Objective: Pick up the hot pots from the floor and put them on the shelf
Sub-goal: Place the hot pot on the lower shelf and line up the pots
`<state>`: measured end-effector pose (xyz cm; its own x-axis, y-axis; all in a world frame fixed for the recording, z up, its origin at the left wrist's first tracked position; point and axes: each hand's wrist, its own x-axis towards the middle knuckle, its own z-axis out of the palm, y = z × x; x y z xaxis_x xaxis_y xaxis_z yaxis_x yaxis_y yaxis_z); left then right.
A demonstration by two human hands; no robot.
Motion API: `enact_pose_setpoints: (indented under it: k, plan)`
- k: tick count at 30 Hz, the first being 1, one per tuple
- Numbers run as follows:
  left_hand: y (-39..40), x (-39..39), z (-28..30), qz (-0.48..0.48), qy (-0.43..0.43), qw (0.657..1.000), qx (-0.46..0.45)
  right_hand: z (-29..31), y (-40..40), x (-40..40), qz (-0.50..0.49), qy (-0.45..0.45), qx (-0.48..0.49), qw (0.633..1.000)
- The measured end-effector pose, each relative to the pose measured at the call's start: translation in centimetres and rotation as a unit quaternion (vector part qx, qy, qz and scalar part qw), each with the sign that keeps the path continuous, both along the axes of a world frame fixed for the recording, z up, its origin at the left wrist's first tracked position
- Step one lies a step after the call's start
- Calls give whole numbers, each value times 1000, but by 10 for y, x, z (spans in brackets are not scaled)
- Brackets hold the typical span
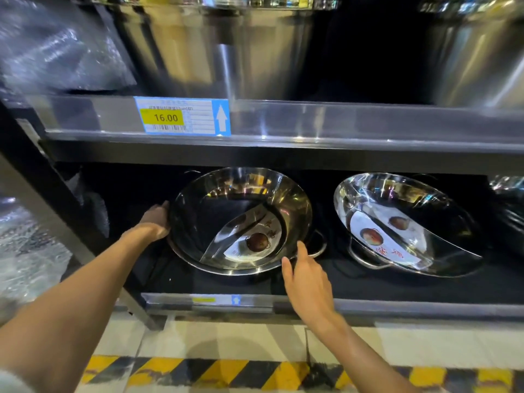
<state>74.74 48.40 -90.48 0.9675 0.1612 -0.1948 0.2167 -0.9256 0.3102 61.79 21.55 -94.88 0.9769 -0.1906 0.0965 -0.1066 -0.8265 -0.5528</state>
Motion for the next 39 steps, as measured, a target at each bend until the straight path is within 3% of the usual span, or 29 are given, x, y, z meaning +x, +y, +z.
enact_pose_setpoints:
  k: [11, 17, 21, 29, 35, 39]
  plan:
    - [-9, -13, -16, 64, -3, 998, -28, 2, -9, 21, -11, 36, -25, 999]
    - [-1, -25, -24, 125, -54, 978, -161, 3, -30, 34, -7, 82, 33, 996]
    - [-1, -17, -21, 81, -33, 979, -186, -1, -28, 31, 1, 92, 81, 992]
    - [4, -45, -40, 90, -69, 957, -266, 13, -41, 59, 4, 134, 80, 988]
    - [12, -46, -44, 93, -32, 915, -391, 7, -44, 65, 8, 151, 152, 977]
    - [10, -54, -45, 70, -34, 919, -386, 10, -51, 77, 0, 160, 209, 965]
